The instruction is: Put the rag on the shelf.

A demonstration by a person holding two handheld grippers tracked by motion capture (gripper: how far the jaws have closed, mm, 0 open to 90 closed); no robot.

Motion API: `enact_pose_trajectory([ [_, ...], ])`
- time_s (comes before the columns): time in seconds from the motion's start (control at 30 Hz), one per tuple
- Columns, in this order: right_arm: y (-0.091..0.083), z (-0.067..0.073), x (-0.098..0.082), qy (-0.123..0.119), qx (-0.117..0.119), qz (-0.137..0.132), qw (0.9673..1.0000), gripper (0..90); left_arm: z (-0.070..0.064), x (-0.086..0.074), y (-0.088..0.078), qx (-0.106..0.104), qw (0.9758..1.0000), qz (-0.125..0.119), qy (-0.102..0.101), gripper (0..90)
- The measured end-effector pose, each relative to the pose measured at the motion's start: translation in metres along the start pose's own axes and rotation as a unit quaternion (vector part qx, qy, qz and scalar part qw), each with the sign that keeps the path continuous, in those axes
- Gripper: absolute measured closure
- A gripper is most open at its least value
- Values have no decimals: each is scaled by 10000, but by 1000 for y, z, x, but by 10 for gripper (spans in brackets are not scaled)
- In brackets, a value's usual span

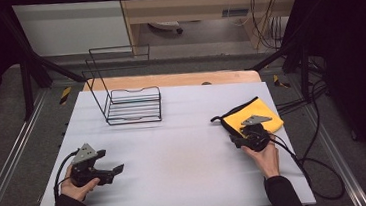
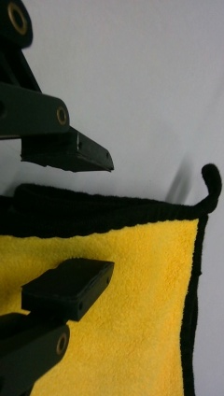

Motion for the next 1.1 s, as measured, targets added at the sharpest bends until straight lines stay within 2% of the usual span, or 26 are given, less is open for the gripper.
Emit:
enact_pose_trajectory([
  [0.1,5,-2,0,2,-206,-31,9998,491,0,0,0,-5,10000,-3,2,77],
  [0.13,5,-2,0,2,-206,-31,9998,491,0,0,0,-5,10000,-1,3,77],
  [0.23,9,-2,-2,-125,-406,-8,9991,523,0,0,0,-11,10000,-5,3,78],
  [0.33,9,-2,-3,-219,-496,-7,9985,595,0,0,0,-7,10000,-5,0,78],
  [0.37,9,-2,-3,-219,-496,-7,9985,595,0,0,0,-7,10000,-5,3,78],
  [0.4,9,-3,-3,-261,-516,11,9983,645,0,0,0,-7,10000,-3,5,78],
  [0.43,9,-3,-3,-261,-516,11,9983,645,0,0,0,-7,10000,-3,5,78],
  [0.53,7,-6,-2,-318,-525,46,9981,746,0,0,0,-5,10000,-7,-4,79],
  [0.73,4,-8,0,-224,-481,59,9986,793,1,0,-1,0,10000,-8,-1,80],
  [0.9,-6,-7,4,-103,-316,-77,9994,805,1,0,0,4,10000,-9,1,80],
  [1.0,-14,-2,7,-10,-57,-173,9998,806,1,0,-1,12,10000,-15,1,80],
  [1.1,-19,9,9,-43,139,-177,9997,805,1,1,-1,20,10000,-20,1,81],
])
Point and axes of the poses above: each handheld gripper's, and its own axes: y roughly forward along the jaws, x roughly out of its top, z roughly to its left, the point moved 6 cm from there along y, roughly forward along the jaws, and after that the axes turned 8 degrees about y, right-handed, at the moved point
